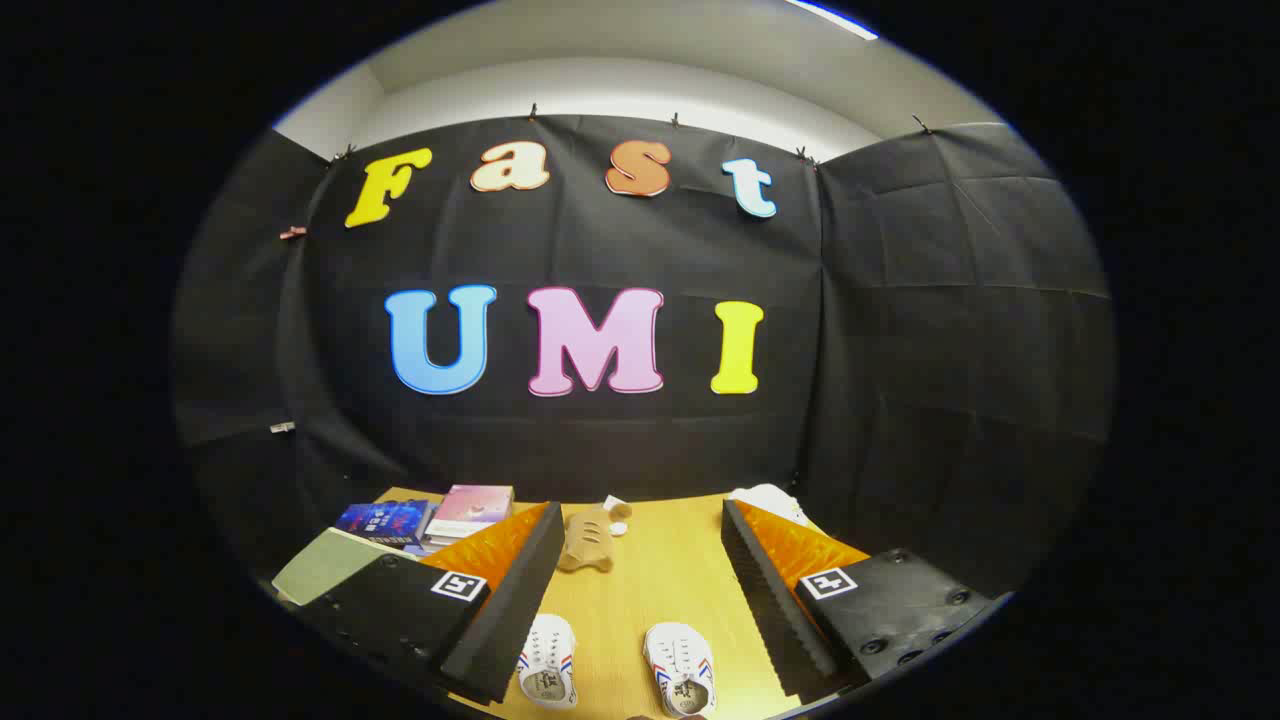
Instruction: Open the storage box then place both shoes into the box .Put the left shoe in first, then the right shoe, with the right side of both shoes facing outward in a uniform manner.
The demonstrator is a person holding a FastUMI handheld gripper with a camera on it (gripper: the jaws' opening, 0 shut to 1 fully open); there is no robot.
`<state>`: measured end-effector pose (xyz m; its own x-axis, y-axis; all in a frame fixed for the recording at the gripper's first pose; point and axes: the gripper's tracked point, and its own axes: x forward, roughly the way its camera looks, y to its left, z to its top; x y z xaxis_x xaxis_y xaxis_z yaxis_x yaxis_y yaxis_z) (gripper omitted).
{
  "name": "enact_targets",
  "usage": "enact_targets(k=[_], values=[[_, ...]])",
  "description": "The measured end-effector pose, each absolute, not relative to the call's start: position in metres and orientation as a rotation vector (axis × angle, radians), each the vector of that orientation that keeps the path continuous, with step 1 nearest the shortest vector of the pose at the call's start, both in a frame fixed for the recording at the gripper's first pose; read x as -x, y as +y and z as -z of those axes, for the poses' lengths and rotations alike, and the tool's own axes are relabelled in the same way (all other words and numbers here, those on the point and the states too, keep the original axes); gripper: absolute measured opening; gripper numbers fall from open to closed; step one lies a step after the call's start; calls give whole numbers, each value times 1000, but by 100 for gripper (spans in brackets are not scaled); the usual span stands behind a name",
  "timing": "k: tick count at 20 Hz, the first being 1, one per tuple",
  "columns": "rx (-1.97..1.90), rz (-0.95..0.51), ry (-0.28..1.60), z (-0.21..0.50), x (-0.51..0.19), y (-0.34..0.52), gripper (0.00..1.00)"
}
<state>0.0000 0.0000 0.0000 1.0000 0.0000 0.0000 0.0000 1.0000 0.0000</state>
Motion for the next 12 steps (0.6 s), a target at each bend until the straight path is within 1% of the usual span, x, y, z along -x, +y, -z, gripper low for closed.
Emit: enact_targets(k=[4,8,12], values=[[-14,62,8,7,-3,3,97],[-35,75,17,14,1,3,98],[-30,51,35,23,0,3,98]])
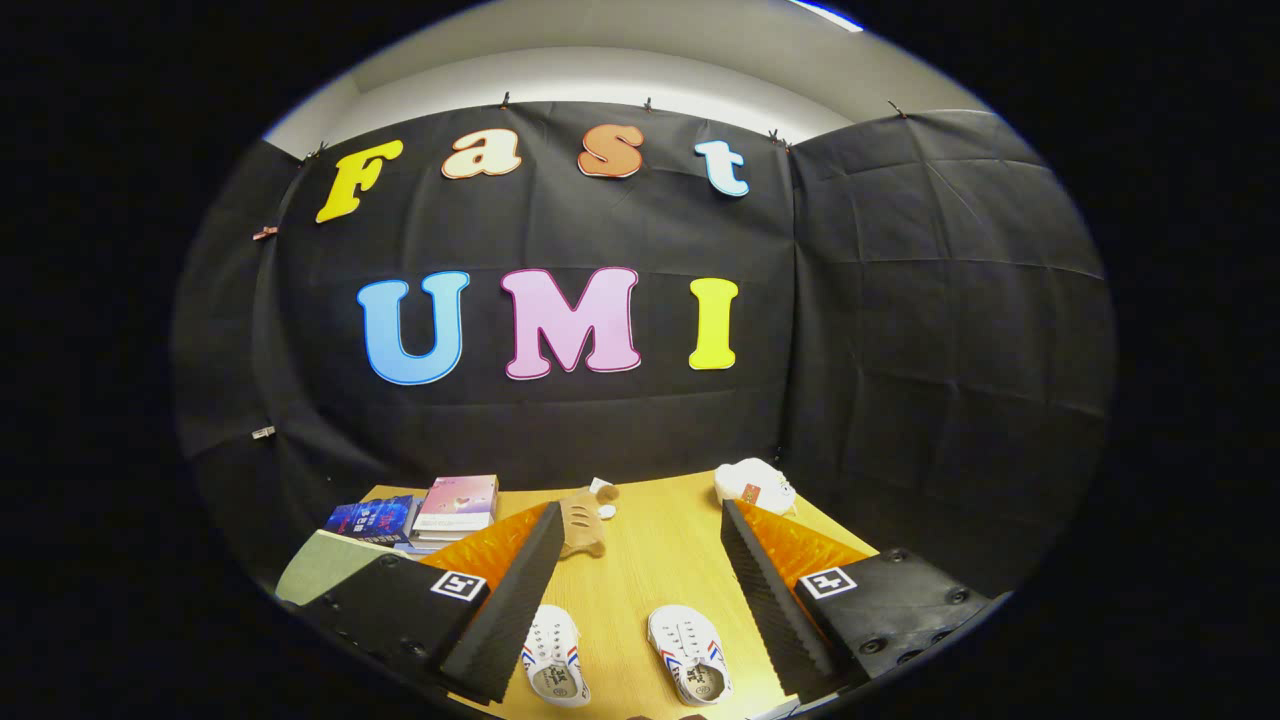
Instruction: Open the storage box then place both shoes into the box .Put the left shoe in first, then the right shoe, with the right side of both shoes facing outward in a uniform manner.
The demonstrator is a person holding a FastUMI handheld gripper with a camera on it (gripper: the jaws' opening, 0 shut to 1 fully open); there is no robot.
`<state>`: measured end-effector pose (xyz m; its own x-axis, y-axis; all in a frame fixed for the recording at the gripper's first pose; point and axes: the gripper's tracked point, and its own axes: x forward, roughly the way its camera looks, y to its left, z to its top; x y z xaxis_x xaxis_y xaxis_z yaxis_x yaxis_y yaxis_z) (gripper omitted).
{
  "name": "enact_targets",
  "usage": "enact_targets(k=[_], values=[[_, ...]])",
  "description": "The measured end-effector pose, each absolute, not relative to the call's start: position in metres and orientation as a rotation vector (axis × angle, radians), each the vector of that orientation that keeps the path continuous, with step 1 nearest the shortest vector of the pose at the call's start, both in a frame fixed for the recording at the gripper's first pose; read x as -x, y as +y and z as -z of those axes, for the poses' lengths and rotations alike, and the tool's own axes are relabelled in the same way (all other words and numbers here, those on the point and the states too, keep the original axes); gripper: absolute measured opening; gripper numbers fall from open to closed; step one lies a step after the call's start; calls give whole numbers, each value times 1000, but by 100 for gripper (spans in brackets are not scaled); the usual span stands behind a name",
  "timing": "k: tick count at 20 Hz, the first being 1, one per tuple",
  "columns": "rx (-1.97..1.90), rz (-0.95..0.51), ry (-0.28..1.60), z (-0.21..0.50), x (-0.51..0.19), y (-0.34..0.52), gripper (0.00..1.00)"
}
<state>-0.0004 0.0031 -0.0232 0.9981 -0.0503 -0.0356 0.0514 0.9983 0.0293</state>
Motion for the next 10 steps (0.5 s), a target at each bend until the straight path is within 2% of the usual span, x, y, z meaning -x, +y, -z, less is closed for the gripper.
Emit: enact_targets(k=[10], values=[[-74,-22,107,41,-6,6,97]])
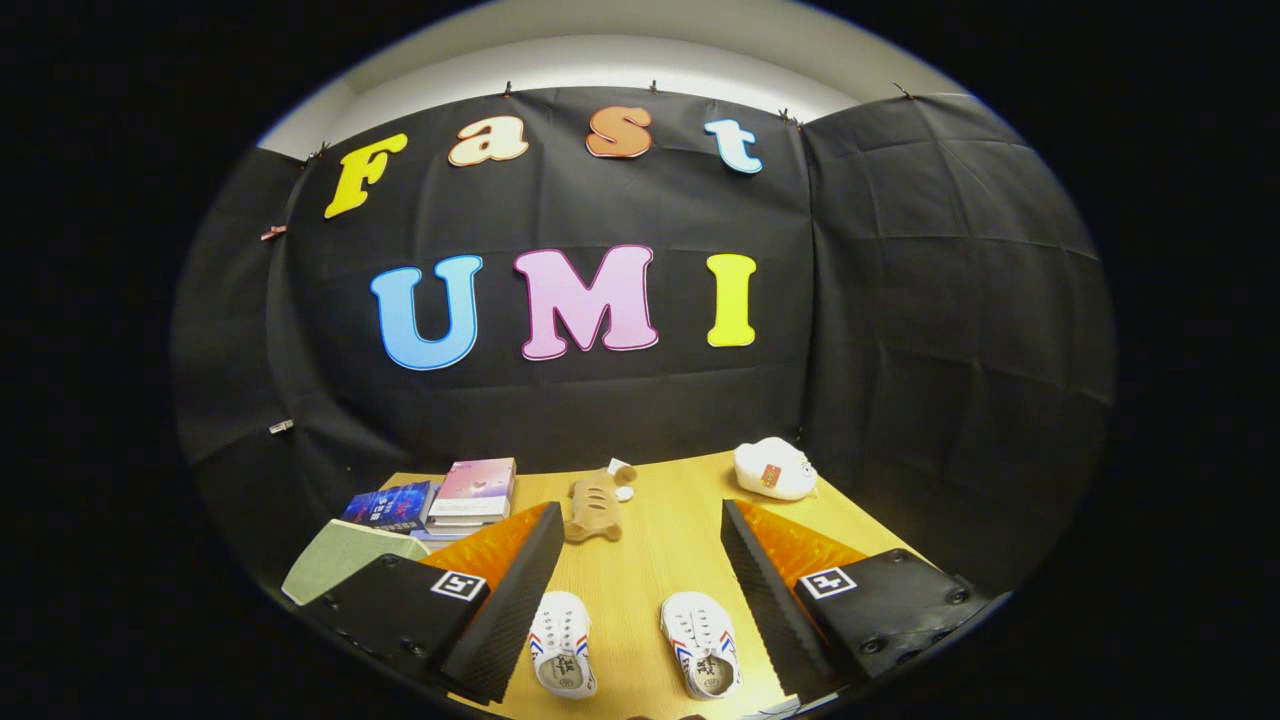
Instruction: Open the storage box then place both shoes into the box .Put the left shoe in first, then the right shoe, with the right side of both shoes facing outward in a uniform manner.
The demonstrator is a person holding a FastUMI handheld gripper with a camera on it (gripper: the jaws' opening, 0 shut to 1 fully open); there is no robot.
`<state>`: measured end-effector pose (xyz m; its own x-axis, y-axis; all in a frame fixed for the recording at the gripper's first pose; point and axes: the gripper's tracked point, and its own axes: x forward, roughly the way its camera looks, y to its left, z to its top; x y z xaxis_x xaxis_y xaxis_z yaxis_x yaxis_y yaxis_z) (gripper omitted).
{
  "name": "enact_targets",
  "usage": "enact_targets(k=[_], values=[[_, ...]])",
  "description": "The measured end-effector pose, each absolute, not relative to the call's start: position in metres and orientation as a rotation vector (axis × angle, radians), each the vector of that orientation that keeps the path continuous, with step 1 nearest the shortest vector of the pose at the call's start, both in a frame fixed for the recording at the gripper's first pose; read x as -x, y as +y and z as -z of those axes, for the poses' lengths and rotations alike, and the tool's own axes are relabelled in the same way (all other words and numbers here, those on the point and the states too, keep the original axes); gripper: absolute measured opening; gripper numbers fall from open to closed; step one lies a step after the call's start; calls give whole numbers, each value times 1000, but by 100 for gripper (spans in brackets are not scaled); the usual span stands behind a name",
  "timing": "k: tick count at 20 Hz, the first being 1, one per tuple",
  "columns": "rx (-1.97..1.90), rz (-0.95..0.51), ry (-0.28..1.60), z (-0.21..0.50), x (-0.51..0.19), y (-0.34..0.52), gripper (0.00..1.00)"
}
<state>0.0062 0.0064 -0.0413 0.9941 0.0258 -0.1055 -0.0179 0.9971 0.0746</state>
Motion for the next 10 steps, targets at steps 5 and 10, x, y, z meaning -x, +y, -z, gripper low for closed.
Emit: enact_targets(k=[5,10], values=[[-150,-110,246,73,-13,27,99],[-259,-219,401,109,-19,58,99]])
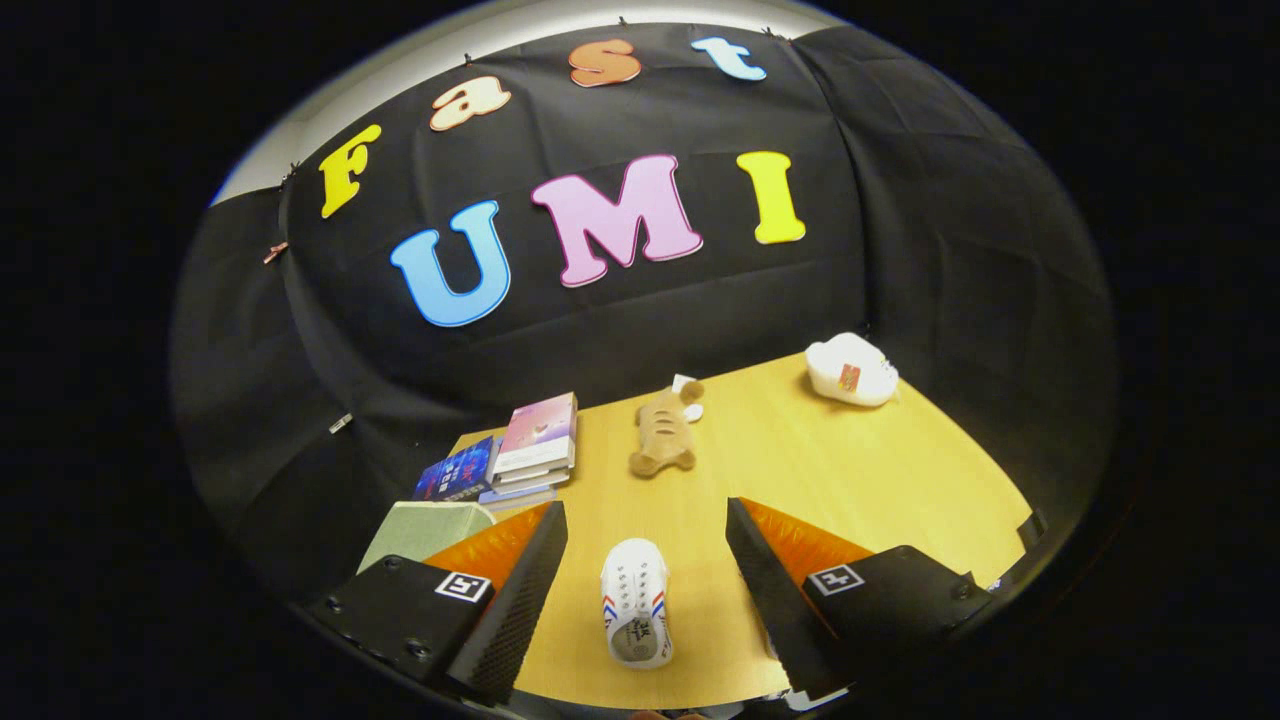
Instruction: Open the storage box then place both shoes into the box .Put the left shoe in first, then the right shoe, with the right side of both shoes facing outward in a uniform manner.
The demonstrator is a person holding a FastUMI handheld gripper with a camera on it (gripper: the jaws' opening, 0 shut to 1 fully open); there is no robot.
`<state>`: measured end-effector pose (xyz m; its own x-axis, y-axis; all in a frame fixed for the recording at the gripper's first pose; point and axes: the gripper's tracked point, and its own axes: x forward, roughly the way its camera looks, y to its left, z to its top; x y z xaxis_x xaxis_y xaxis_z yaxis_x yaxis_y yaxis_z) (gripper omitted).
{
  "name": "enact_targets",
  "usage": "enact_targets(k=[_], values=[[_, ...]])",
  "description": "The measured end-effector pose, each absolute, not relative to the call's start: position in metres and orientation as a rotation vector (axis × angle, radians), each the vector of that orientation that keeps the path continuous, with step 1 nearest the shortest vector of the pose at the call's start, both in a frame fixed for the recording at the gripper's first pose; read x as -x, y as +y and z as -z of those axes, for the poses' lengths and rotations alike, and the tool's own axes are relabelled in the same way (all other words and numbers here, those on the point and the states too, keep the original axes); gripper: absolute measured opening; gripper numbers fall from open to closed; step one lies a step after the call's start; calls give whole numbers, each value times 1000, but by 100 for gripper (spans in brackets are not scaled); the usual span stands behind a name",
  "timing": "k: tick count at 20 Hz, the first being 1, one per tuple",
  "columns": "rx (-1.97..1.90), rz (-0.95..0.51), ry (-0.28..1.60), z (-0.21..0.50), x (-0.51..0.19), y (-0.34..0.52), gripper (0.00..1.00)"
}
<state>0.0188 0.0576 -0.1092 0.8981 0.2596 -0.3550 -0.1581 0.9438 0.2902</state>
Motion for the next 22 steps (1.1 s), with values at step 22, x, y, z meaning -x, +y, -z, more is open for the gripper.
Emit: enact_targets(k=[22], values=[[-579,-1092,991,264,69,268,98]])
